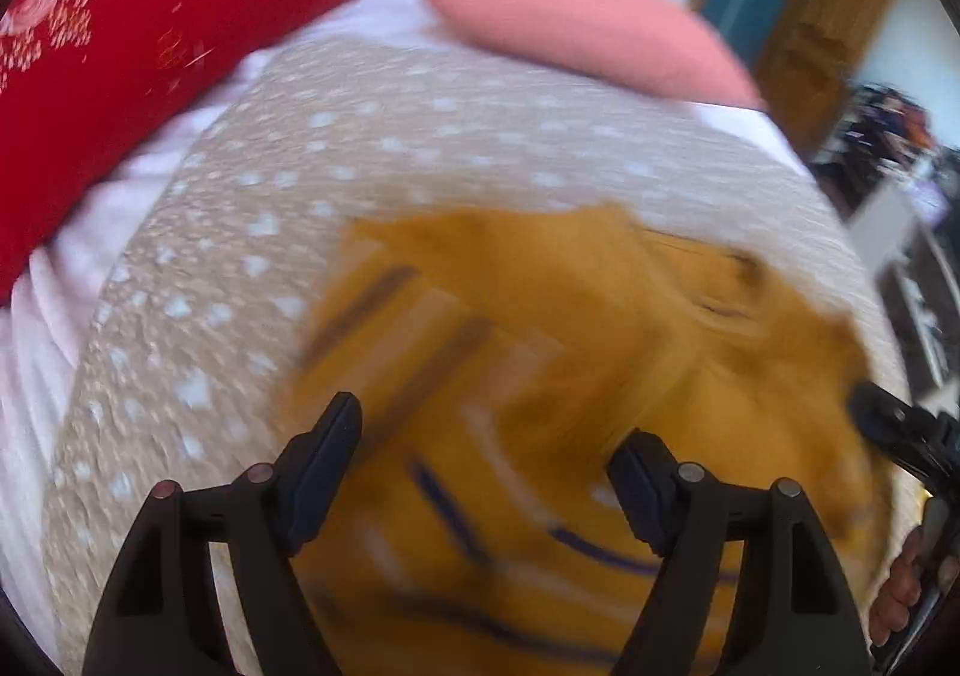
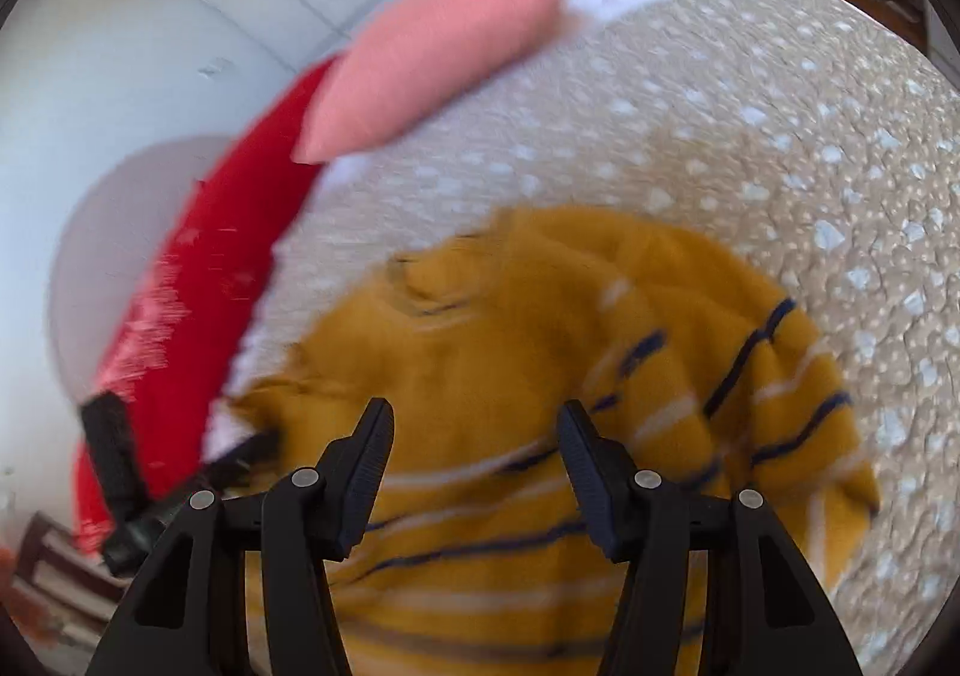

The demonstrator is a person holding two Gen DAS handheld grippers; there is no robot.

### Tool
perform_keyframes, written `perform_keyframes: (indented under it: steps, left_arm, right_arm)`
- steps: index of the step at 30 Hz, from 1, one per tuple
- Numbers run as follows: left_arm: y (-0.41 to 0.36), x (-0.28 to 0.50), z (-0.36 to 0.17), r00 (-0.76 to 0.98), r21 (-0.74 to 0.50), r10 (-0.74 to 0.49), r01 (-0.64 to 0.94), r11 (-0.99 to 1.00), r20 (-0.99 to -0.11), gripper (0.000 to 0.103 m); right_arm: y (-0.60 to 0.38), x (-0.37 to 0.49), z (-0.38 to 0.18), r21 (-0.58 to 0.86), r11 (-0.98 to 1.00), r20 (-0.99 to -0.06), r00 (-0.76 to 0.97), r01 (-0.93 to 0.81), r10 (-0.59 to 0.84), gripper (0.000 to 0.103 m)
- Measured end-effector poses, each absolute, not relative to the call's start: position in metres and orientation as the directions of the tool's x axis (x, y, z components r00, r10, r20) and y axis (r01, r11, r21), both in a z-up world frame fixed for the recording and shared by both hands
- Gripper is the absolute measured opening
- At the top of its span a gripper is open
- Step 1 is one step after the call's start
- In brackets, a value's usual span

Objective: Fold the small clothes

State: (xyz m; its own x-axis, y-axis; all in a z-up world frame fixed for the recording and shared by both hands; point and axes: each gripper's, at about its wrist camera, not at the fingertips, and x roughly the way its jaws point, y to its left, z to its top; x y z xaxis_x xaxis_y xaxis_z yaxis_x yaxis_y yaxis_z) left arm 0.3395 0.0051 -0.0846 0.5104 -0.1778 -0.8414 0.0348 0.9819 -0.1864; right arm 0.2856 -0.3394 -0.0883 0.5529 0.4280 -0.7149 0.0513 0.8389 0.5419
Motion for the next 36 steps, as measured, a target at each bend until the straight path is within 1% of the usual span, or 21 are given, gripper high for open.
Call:
perform_keyframes:
  steps: [2,4,6,9,11,14,18,21,25,26,27,29,31,32,34,36]
  left_arm:
    - [0.021,0.355,-0.098,0.503,-0.189,-0.156,-0.015,0.982,-0.85,0.078]
    - [0.03,0.364,-0.103,0.519,-0.162,-0.119,-0.037,0.986,-0.847,0.084]
    - [0.035,0.369,-0.109,0.523,-0.169,-0.124,-0.039,0.985,-0.843,0.087]
    - [0.039,0.37,-0.107,0.526,-0.172,-0.124,-0.043,0.984,-0.841,0.088]
    - [0.041,0.363,-0.095,0.537,-0.169,-0.113,-0.055,0.984,-0.836,0.088]
    - [0.042,0.335,-0.064,0.584,-0.169,-0.118,-0.033,0.985,-0.803,0.088]
    - [0.045,0.273,-0.022,0.656,-0.115,-0.1,0.019,0.993,-0.748,0.088]
    - [0.052,0.22,-0.008,0.67,-0.137,-0.124,0.033,0.99,-0.732,0.088]
    - [0.067,0.155,-0.013,0.657,-0.217,-0.158,-0.009,0.976,-0.737,0.088]
    - [0.068,0.148,-0.016,0.652,-0.228,-0.159,-0.021,0.974,-0.741,0.088]
    - [0.07,0.137,-0.02,0.644,-0.243,-0.163,-0.036,0.969,-0.748,0.088]
    - [0.075,0.116,-0.023,0.634,-0.269,-0.168,-0.065,0.961,-0.755,0.088]
    - [0.08,0.094,-0.024,0.641,-0.275,-0.157,-0.088,0.957,-0.751,0.088]
    - [0.082,0.086,-0.025,0.645,-0.272,-0.149,-0.095,0.958,-0.75,0.088]
    - [0.089,0.07,-0.025,0.652,-0.267,-0.128,-0.118,0.957,-0.748,0.088]
    - [0.095,0.059,-0.025,0.651,-0.264,-0.11,-0.144,0.954,-0.751,0.088]
  right_arm:
    - [-0.349,0.303,-0.101,0.509,0.857,-0.734,0.562,0.083,0.382,0.06]
    - [-0.356,0.315,-0.109,0.517,0.851,-0.733,0.563,0.095,0.383,0.06]
    - [-0.358,0.322,-0.111,0.511,0.855,-0.728,0.575,0.093,0.373,0.06]
    - [-0.349,0.325,-0.1,0.452,0.889,-0.753,0.566,0.075,0.336,0.06]
    - [-0.35,0.318,-0.083,0.437,0.898,-0.742,0.589,0.06,0.322,0.06]
    - [-0.372,0.279,-0.041,0.409,0.91,-0.693,0.67,0.064,0.265,0.06]
    - [-0.387,0.228,-0.02,0.397,0.918,-0.685,0.673,0.024,0.278,0.06]
    - [-0.382,0.194,-0.032,0.352,0.936,-0.722,0.64,0.011,0.265,0.061]
    - [-0.369,0.169,-0.075,0.316,0.949,-0.785,0.568,0.02,0.249,0.061]
    - [-0.365,0.169,-0.09,0.316,0.949,-0.804,0.536,0.017,0.259,0.053]
    - [-0.363,0.168,-0.099,0.315,0.949,-0.812,0.519,0.005,0.267,0.041]
    - [-0.366,0.164,-0.101,0.327,0.945,-0.796,0.537,-0.005,0.279,0.025]
    - [-0.382,0.16,-0.096,0.357,0.933,-0.793,0.541,0.043,0.279,0.018]
    - [-0.39,0.159,-0.095,0.339,0.938,-0.803,0.543,0.076,0.246,0.014]
    - [-0.397,0.159,-0.095,0.263,0.957,-0.829,0.536,0.121,0.16,0.015]
    - [-0.397,0.158,-0.094,0.243,0.96,-0.844,0.518,0.135,0.141,0.022]
